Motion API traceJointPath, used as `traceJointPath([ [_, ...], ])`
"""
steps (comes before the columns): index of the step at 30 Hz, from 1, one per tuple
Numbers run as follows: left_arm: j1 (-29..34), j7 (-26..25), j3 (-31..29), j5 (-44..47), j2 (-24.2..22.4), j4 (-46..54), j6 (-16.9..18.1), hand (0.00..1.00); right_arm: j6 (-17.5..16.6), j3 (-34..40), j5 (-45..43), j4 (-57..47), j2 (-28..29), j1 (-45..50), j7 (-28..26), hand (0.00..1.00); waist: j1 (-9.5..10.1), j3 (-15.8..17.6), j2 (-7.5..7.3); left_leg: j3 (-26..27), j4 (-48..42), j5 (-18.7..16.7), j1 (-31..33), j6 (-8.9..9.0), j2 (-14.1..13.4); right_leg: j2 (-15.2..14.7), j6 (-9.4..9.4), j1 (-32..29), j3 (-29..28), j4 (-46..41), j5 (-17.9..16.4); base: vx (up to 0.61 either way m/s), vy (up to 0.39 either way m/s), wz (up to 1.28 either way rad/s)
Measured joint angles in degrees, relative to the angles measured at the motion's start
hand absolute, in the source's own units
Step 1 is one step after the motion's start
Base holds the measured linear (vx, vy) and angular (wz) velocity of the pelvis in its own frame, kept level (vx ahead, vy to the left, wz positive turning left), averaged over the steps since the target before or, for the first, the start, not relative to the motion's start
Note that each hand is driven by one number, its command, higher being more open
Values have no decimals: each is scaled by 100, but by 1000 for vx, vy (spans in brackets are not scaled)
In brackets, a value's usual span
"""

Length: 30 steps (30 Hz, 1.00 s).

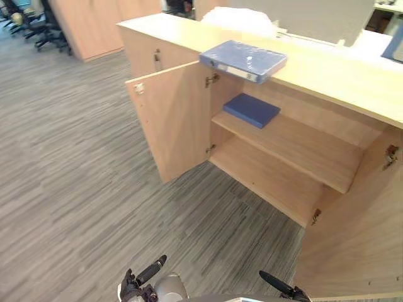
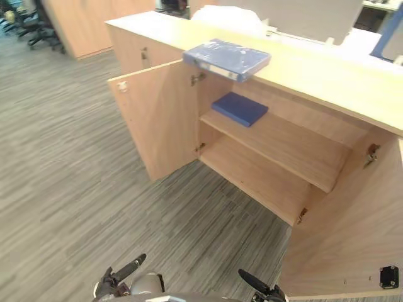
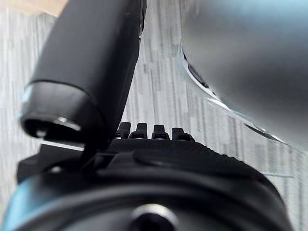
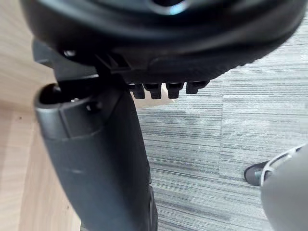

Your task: Walk over to the cabinet, pick up the folder, carry it to the office cabinet, place the folder inside the office cabinet, then close the office cabinet door

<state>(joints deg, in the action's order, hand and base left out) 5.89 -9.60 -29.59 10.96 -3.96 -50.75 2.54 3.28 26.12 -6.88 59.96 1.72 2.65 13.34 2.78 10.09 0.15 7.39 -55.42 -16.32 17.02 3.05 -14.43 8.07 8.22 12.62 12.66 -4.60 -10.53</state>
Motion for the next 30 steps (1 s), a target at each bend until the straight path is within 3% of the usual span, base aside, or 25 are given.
traceJointPath([
  [2, -3, -32, 3, 85, -71, 14, 64, 100, 1, -281, -4, 1, -5, -114, 21, 100, 22, 45, -62, -653, 1776, 45, 51, 58, 432, -185, -183, 235, -362, 6, -103, 419, 177, -86],
  [3, 1, -67, -10, 99, -88, 14, 73, 100, -11, -349, -3, -3, -4, -155, 26, 100, 30, 46, -63, -906, 2248, 113, 61, 97, 540, -220, -234, 275, -467, 7, -132, 466, 259, -93],
  [4, -4, -148, -22, 111, -105, 9, 69, 100, -49, -516, -3, -18, -2, -228, 46, 100, 41, 43, -49, -1364, 2952, 310, 109, 129, 692, -253, -354, 356, -650, 10, -200, 417, 281, -87],
  [7, 4, -256, -5, 115, -105, -93, 59, 100, -141, -662, -3, -63, 62, -216, 53, 100, 131, -96, 109, -1928, 3474, 1452, 152, 142, 827, -289, -714, 586, -972, 0, -408, 406, 281, -77],
  [8, 28, -274, -57, 132, -69, -120, 55, 100, -153, -667, -3, -60, 113, -176, 51, 100, 198, -158, 42, -1871, 3347, 1719, 178, 465, 865, -406, -857, 614, -1106, -30, -495, 511, 325, -58],
  [9, -36, -340, -71, 127, -27, -112, 72, 100, -142, -676, -13, -53, 268, -167, 48, 100, 181, -259, -185, -1669, 3349, 1621, 171, 306, 1010, -692, -959, 425, -1189, -211, -505, 564, 374, -74],
  [10, -71, -353, -98, 125, -33, -117, 59, 100, -99, -683, -11, -58, 270, -181, 13, 100, 245, -285, -221, -1390, 3289, 1444, 127, 168, 1053, -900, -1041, 219, -1199, -587, -488, 418, 294, -68],
  [12, -53, -423, -118, 137, -79, -144, 51, 100, -83, -451, -4, -84, 286, -208, -2, 100, 368, -249, -169, -871, 3272, 1229, -231, -80, 1112, -1272, -1055, -107, -1195, -1557, -500, 328, 332, -114],
  [13, -12, -436, -104, 137, -93, -148, 54, 100, -63, -349, 1, -86, 242, -198, -27, 100, 381, -230, -135, -628, 3309, 1118, -546, -225, 1196, -1585, -982, -479, -1113, -2627, -516, 271, 355, -123],
  [14, 3, -435, -100, 136, -93, -159, 59, 100, -23, -303, 12, -112, 243, -201, -44, 100, 385, -231, -136, -518, 3352, 1055, -707, -275, 1260, -1801, -917, -668, -1029, -3092, -531, 237, 350, -100],
  [15, -22, -429, -64, 135, -83, -202, 64, 100, 8, -228, 17, -174, 245, -210, -73, 100, 378, -242, -122, -310, 3393, 945, -920, -366, 1366, -2217, -771, -956, -760, -3650, -588, 214, 311, -64],
  [16, -63, -406, -5, 127, -64, -193, 83, 100, -30, -219, 65, -185, 242, -232, -83, 100, 289, -255, -115, -232, 3423, 796, -1038, -428, 1390, -2459, -677, -1168, -421, -3830, -585, 168, 236, -45],
  [17, -95, -403, 0, 111, -39, -190, 90, 100, -46, -220, 73, -171, 241, -252, -94, 100, 262, -262, -126, -221, 3436, 719, -1074, -419, 1382, -2494, -704, -1262, -276, -3801, -571, 98, 132, -31],
  [18, -146, -390, 10, 73, 35, -202, 91, 100, -65, -239, 109, -124, 242, -299, -163, 100, 268, -259, -170, -182, 3433, 585, -1117, -416, 1336, -2475, -802, -1464, -145, -3703, -556, 51, -11, -35],
  [20, -159, -380, 41, 23, 126, -312, 61, 100, -126, -252, 128, -14, 241, -315, -253, 100, 260, -268, -173, -179, 3590, 524, -1307, -375, 1106, -2160, -1125, -1512, -61, -3543, -791, 66, -61, -45],
  [22, -168, -384, 104, -34, 159, -347, 44, 100, -154, -259, 126, -39, 241, -338, -293, 100, 263, -253, -169, -206, 3718, 526, -1303, -355, 935, -1806, -1255, -1841, -106, -3343, -946, 47, -128, -39],
  [23, -249, -401, 99, -39, 143, -451, 44, 100, -197, -245, 114, -59, 242, -382, -276, 100, 227, -169, -119, -262, 3797, 563, -1332, -163, 746, -1374, -1248, -2040, -227, -2783, -937, 67, -237, -16],
  [24, -308, -398, 99, -48, 132, -532, 40, 100, -197, -246, 111, -74, 243, -389, -267, 100, 178, -124, -160, -317, 3816, 565, -1361, -69, 722, -1231, -1205, -2035, -364, -2255, -871, 85, -265, 10],
  [25, -316, -342, 86, -100, 163, -588, 12, 100, -165, -211, 90, -64, 255, -398, -245, 100, 138, -96, -214, -463, 3825, 575, -1404, 63, 733, -1142, -761, -1855, -272, -2129, -536, 184, -362, 51],
  [30, -225, -288, -167, -271, -62, -421, -7, 100, -161, -18, 11, 6, 36, -132, -155, 100, 114, -194, -115, -1114, 3512, 461, -1581, 265, 618, -861, -634, -1237, 458, -1629, -621, 248, -289, 58],
])
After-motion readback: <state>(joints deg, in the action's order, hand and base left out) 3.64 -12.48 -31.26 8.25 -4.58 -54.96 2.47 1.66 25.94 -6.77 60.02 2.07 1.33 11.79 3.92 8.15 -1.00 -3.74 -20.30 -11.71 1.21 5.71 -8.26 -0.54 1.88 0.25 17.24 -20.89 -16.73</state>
